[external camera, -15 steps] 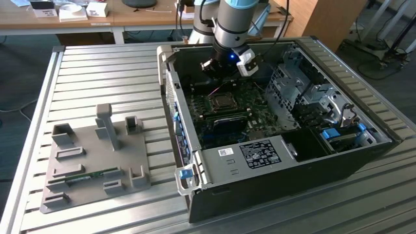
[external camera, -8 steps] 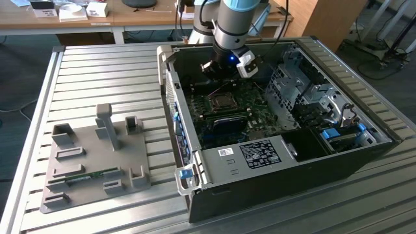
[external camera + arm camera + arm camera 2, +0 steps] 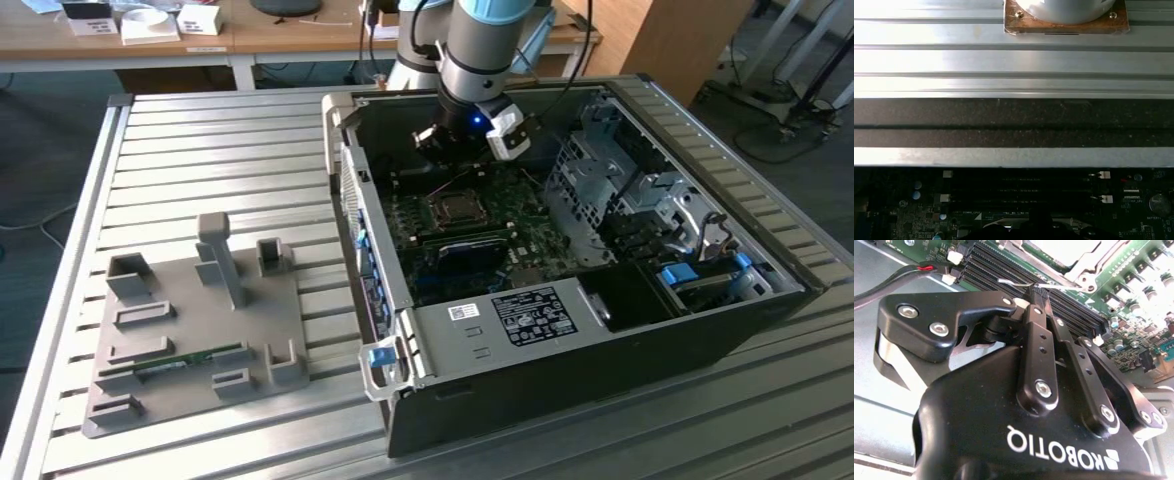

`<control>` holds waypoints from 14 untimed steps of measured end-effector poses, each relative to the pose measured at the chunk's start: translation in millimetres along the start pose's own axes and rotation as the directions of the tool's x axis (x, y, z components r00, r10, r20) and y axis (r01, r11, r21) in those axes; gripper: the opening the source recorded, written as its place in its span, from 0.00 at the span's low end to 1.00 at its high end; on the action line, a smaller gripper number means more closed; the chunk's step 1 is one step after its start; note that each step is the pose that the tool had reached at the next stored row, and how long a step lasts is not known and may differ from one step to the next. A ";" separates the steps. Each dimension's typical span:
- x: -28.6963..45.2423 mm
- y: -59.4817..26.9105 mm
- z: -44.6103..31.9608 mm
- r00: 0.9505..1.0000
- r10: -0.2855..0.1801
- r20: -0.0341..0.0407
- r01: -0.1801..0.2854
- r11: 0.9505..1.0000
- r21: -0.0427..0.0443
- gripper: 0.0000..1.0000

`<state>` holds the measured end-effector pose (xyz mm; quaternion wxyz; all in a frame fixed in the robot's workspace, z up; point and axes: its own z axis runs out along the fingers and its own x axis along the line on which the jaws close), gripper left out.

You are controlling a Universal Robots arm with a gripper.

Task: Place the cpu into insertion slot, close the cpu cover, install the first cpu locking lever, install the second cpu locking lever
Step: 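Install the first cpu locking lever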

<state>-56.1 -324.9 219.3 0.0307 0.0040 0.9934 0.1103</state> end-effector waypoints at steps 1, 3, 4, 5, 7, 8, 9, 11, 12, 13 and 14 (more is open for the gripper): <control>-0.1 0.0 0.5 1.000 0.000 0.000 0.000 1.000 0.000 0.11; -0.2 -0.3 1.5 1.000 0.000 0.000 0.000 1.000 0.000 0.11; -0.3 -0.5 2.2 1.000 0.000 0.000 0.000 1.000 0.000 0.11; -0.5 -0.7 2.9 1.000 0.000 0.000 0.000 1.000 0.000 0.11; -1.3 -0.9 4.7 1.000 0.000 0.000 0.000 1.000 0.000 0.11; -1.7 -0.9 5.2 1.000 0.000 0.000 0.000 1.000 0.000 0.11; -1.9 -0.9 5.6 1.000 0.000 0.000 0.000 1.000 0.000 0.11; -2.5 -0.9 6.6 1.000 0.000 0.000 0.000 1.000 0.000 0.11; -2.9 -0.9 7.1 1.000 0.000 0.000 0.000 1.000 0.000 0.11; -3.2 -0.9 7.6 1.000 0.000 0.000 0.000 1.000 0.000 0.11; -3.6 -0.9 8.1 1.000 0.000 0.000 0.000 1.000 0.000 0.11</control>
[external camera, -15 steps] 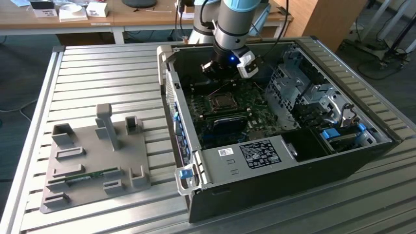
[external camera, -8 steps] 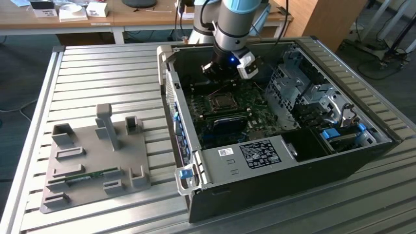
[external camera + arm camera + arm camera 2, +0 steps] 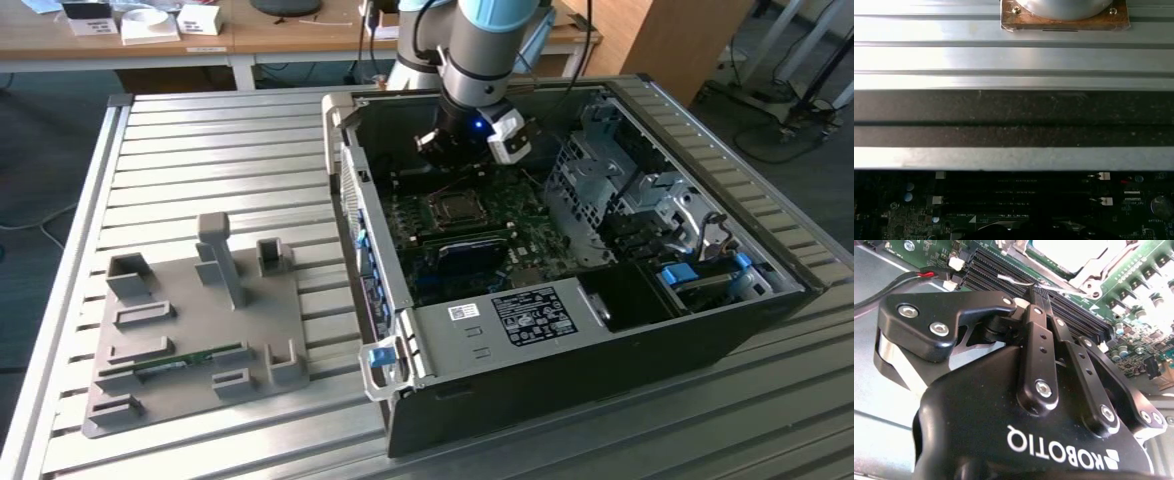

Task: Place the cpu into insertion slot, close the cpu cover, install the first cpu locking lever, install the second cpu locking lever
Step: 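Install the first cpu locking lever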

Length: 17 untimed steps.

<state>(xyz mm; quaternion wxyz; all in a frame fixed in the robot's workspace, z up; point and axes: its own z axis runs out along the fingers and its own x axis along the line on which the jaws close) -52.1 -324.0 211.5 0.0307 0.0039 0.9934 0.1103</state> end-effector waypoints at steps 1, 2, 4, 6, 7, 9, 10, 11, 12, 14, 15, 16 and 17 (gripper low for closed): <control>-0.3 0.0 0.3 1.000 0.000 0.000 0.000 1.000 0.000 0.11; -0.6 0.0 0.5 1.000 0.000 0.000 0.000 1.000 0.000 0.11; -1.0 -0.1 0.8 1.000 0.000 0.000 0.000 1.000 0.000 0.11; -1.5 -0.1 1.1 1.000 0.000 0.000 0.000 1.000 0.000 0.11; -1.5 -0.1 1.1 1.000 0.000 0.000 0.000 1.000 0.000 0.11; -1.9 -0.2 1.2 1.000 0.000 0.000 0.000 1.000 0.000 0.11; -2.1 -0.2 1.2 1.000 0.000 0.000 0.000 1.000 0.000 0.11; -2.5 -0.2 1.3 1.000 0.000 0.000 0.000 1.000 0.000 0.11; -2.8 -0.2 1.4 1.000 0.000 0.000 0.000 1.000 0.000 0.11; -3.3 -0.2 1.4 1.000 0.000 0.000 0.000 1.000 0.000 0.11; -3.4 -0.2 1.4 1.000 0.000 0.000 0.000 1.000 0.000 0.11; -3.4 -0.2 1.4 1.000 0.000 0.000 0.000 1.000 0.000 0.11; -3.4 -0.2 1.4 1.000 0.000 0.000 0.000 1.000 0.000 0.11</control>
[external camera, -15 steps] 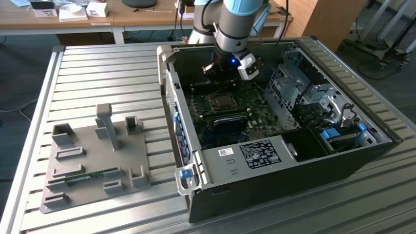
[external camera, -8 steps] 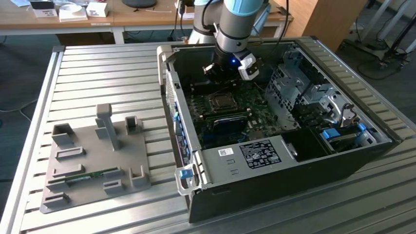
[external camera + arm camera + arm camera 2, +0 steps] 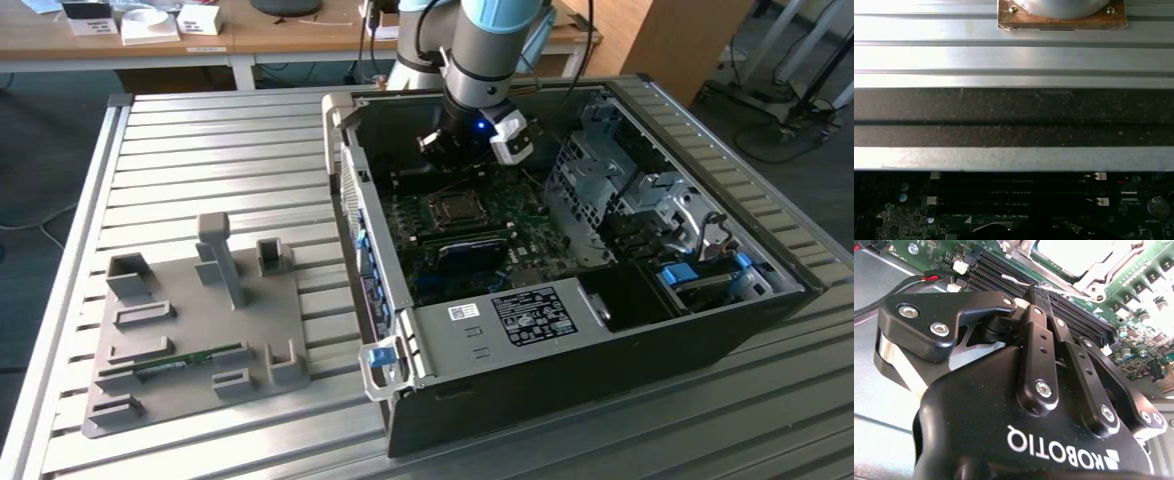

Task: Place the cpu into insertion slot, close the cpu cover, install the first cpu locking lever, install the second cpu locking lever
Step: 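Install the first cpu locking lever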

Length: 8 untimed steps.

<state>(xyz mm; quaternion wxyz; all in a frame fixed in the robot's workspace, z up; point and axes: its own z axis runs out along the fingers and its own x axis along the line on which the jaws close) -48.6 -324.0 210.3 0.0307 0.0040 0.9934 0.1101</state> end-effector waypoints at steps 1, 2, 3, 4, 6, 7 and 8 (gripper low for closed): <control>0.0 0.0 0.0 1.000 0.000 0.000 0.000 1.000 0.000 0.11; -0.1 0.0 0.1 1.000 0.000 0.000 0.000 1.000 0.000 0.11; -0.1 0.1 0.1 1.000 0.000 0.000 0.000 1.000 0.000 0.11; -0.1 0.2 0.1 1.000 0.000 0.000 0.000 1.000 0.000 0.11; 0.0 0.6 0.2 1.000 0.000 0.000 0.000 1.000 0.000 0.11; -0.1 0.8 0.3 1.000 0.000 0.000 0.000 1.000 0.000 0.11; 0.0 0.9 0.4 1.000 0.000 0.000 0.000 1.000 0.000 0.11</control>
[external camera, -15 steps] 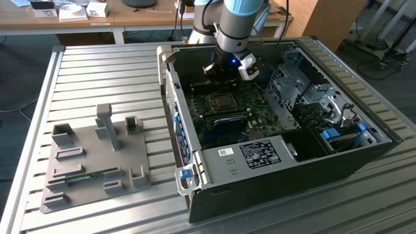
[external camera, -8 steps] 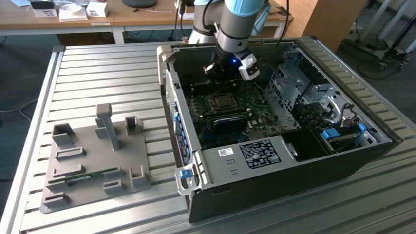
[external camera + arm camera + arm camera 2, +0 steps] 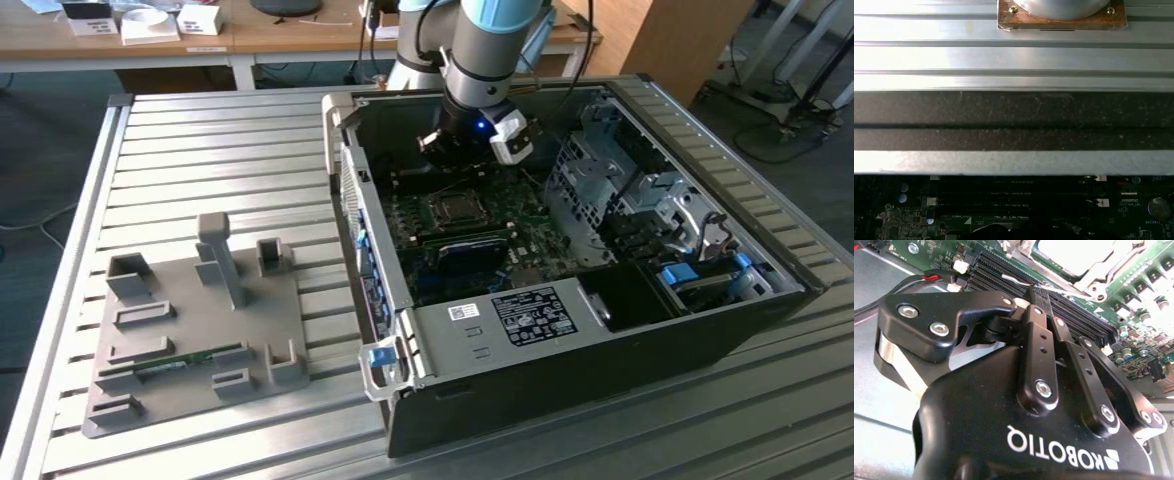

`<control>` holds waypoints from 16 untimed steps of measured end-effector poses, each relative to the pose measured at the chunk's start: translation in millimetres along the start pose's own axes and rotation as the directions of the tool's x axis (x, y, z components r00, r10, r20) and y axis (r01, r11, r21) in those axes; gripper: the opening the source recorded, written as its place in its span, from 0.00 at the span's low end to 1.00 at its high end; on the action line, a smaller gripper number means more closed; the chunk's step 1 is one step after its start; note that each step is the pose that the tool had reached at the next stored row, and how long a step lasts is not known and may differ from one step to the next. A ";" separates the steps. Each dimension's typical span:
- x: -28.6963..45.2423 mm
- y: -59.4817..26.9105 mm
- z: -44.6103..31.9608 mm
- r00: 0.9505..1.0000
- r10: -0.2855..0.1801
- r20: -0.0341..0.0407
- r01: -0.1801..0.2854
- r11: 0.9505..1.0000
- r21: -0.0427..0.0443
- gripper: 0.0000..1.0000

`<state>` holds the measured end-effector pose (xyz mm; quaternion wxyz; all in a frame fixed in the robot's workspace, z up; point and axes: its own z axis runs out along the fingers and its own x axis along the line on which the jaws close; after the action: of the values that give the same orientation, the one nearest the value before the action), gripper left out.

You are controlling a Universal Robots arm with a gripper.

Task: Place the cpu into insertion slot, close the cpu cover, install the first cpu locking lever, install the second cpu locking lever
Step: 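Install the first cpu locking lever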

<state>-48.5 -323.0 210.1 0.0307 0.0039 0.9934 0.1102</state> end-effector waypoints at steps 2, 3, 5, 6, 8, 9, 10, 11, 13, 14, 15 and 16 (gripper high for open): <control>0.0 0.2 0.1 1.000 0.000 0.000 0.000 1.000 0.000 0.11; 0.0 0.4 0.2 1.000 0.000 0.000 0.000 1.000 0.000 0.11; 0.0 0.6 0.3 1.000 0.000 0.000 0.000 1.000 0.000 0.11; 0.0 0.7 0.3 1.000 0.000 0.000 0.000 1.000 0.000 0.11; 0.1 0.7 0.3 1.000 0.000 0.000 0.000 1.000 0.000 0.11; 0.1 0.7 0.3 1.000 0.000 0.000 0.000 1.000 0.000 0.11; 0.1 0.8 0.4 1.000 0.000 0.000 0.000 1.000 0.000 0.11; 0.1 0.8 0.4 1.000 0.000 0.000 0.000 1.000 0.000 0.11; 0.1 0.7 0.6 1.000 0.000 0.000 0.000 1.000 0.000 0.11; 0.1 0.7 0.7 1.000 0.000 0.000 0.000 1.000 0.000 0.11; 0.1 0.7 0.8 1.000 0.000 0.000 0.000 1.000 0.000 0.11; 0.1 0.7 0.8 1.000 0.000 0.000 0.000 1.000 0.000 0.11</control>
<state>-48.5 -322.2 209.4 0.0307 0.0040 0.9934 0.1102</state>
